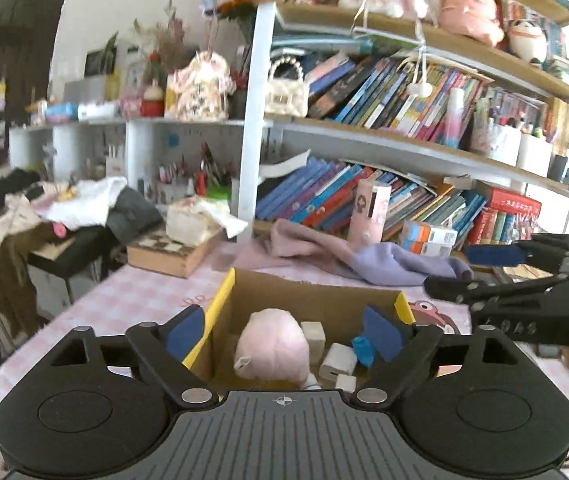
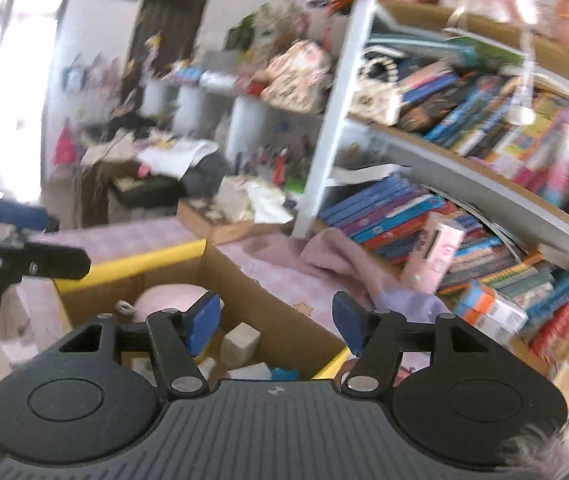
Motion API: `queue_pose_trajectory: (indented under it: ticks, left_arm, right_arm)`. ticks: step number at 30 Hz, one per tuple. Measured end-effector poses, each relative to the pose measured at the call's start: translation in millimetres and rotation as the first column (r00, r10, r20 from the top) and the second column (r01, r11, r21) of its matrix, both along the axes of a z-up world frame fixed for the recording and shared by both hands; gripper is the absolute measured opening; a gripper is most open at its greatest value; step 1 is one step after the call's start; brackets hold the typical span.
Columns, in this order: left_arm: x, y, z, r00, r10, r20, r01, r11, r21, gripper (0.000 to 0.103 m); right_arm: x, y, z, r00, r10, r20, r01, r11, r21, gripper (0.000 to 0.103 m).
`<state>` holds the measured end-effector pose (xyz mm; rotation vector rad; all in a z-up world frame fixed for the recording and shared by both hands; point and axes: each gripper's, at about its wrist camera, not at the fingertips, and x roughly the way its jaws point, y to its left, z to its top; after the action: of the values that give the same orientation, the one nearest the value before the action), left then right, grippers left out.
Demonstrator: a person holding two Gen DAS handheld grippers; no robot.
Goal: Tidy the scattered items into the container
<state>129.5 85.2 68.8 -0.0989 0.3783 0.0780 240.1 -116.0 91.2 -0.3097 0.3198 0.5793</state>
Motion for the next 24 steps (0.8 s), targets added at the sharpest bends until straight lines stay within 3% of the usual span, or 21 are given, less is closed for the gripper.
queue_pose_trajectory:
  ticks: [4, 8, 15, 19, 24]
  left_arm:
    - [-30, -1, 0, 1.000, 0.017, 0.016, -0.017, 1.000, 0.002, 0.091]
    - [-63, 1, -5, 0.999, 0.046, 0.022, -0.046, 0.999, -0.001, 0.092]
    - [-106, -9, -25, 0.994, 0.110, -0.014, -0.109, 0.993, 0.034, 0.096]
    - [-116, -19, -37, 0.993, 0.089, -0.079, -0.084, 0.994, 0.071, 0.096]
    - [-125, -29, -37, 0.996, 0.061, -0.064, -0.057, 0.996, 0.073, 0.096]
  right_arm:
    - [-41, -13, 1, 0.996, -0.090, -0.009, 0.090, 0.987, 0.135, 0.061]
    - [-83, -20, -2, 0.989, -0.145, -0.002, 0.143, 0.974, 0.174, 0.061]
    - [-148, -28, -23, 0.965, -0.260, -0.023, 0.261, 0.956, 0.135, 0.062]
    - [-181, -40, -39, 0.948, -0.312, -0.058, 0.317, 0.941, 0.117, 0.063]
    - [-201, -47, -48, 0.935, -0.346, -0.077, 0.353, 0.931, 0.091, 0.068]
